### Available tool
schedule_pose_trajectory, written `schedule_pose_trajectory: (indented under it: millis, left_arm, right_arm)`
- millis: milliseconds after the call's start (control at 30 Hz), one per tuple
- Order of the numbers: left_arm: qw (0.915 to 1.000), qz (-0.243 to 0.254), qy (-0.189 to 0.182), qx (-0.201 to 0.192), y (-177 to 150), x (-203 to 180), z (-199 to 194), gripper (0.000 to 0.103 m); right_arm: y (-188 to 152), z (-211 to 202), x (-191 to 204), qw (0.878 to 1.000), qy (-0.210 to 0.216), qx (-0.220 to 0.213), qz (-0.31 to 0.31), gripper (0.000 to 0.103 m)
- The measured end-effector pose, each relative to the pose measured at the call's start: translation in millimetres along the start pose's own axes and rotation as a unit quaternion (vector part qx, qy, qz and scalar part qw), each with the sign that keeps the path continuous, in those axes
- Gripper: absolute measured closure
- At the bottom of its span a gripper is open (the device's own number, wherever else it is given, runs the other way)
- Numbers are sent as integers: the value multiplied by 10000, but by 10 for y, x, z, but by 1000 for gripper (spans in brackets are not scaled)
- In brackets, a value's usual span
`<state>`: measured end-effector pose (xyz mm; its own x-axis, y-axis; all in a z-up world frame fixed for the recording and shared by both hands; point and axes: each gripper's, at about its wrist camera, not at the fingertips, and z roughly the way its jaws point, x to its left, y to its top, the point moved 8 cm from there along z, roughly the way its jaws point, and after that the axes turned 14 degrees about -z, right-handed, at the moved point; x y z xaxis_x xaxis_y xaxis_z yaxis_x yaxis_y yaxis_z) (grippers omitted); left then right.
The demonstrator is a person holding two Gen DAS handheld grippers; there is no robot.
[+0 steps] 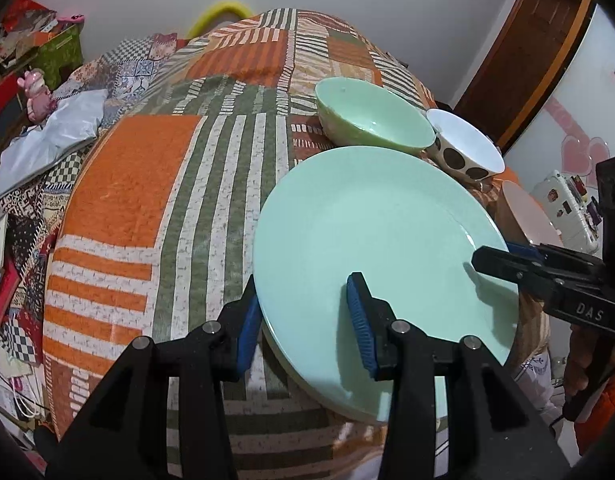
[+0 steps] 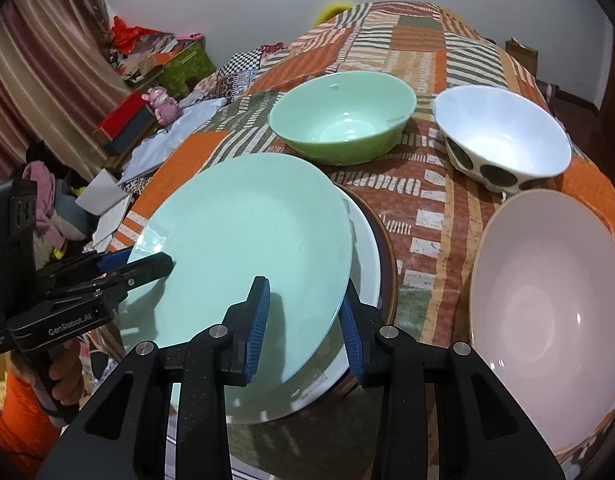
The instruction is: Organize plates and bowls
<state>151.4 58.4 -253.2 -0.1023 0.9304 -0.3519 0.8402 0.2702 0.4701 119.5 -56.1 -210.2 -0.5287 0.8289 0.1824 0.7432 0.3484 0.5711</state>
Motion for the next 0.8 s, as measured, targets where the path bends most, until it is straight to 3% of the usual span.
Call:
schedule_pose_trajectory:
  millis: [800]
  left_arm:
    - [9984,152,525,-108,7,20,33,62]
  right_arm:
    - [-123,-36,18,9994,342,-87,34,72]
